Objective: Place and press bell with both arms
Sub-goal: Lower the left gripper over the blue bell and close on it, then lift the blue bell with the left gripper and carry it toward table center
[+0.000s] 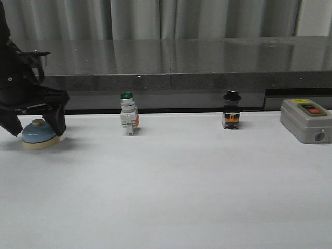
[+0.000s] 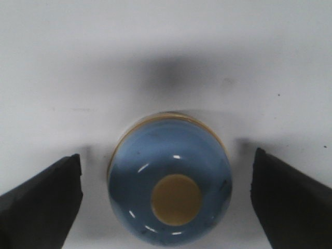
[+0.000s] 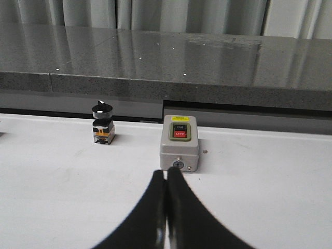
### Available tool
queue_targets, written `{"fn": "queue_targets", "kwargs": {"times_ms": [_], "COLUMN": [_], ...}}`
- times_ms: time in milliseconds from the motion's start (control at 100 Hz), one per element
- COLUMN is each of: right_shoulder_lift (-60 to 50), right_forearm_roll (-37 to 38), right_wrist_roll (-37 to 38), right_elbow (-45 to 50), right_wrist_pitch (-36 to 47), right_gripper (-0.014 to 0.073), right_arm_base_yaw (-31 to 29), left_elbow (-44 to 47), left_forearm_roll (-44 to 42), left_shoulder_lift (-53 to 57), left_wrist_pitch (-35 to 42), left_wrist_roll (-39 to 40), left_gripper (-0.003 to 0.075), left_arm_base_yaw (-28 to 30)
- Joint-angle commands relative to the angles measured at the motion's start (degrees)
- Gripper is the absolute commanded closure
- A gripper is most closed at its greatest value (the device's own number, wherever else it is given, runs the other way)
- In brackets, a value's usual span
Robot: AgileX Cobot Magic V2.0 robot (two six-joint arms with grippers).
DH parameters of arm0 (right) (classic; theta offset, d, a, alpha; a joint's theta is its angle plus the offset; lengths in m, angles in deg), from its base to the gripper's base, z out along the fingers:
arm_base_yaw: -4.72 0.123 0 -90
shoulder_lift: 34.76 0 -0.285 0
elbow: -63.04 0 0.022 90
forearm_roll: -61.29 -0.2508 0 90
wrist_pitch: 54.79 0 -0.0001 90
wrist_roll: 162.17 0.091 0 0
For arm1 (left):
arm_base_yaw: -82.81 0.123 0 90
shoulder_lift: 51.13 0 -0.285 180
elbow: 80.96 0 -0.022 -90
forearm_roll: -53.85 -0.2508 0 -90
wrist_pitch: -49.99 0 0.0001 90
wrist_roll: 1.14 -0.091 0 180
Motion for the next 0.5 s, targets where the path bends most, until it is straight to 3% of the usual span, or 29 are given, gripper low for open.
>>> {"fn": "queue_targets", "kwargs": {"times_ms": [0,320,490], "right_shoulder_lift": [-1.1,-1.1,-1.1], "right_forearm_roll": [0.7,0.7,0.7], "right_wrist_roll": [-0.3,-0.3,-0.3], "right_elbow": [-0.8,-0.8,-0.8], "right_wrist_pitch": [4.7,4.7,4.7], "right_gripper": [0.0664,0.0664,0.0664], "right_arm_base_yaw": [-0.3,-0.3,-0.3], "left_elbow": [-1.8,-1.8,-1.8], "left_forearm_roll": [0.3,0.3,0.3], "left_shoulder_lift": [2.6,2.4,2.4], "left_wrist_pitch": [1.6,1.4,1.4], "left_wrist_roll": [0.0,0.0,0.0], "left_gripper": [0.0102,0.0106,0.0155], "left_arm_base_yaw": [-0.3,-0.3,-0.3]}}
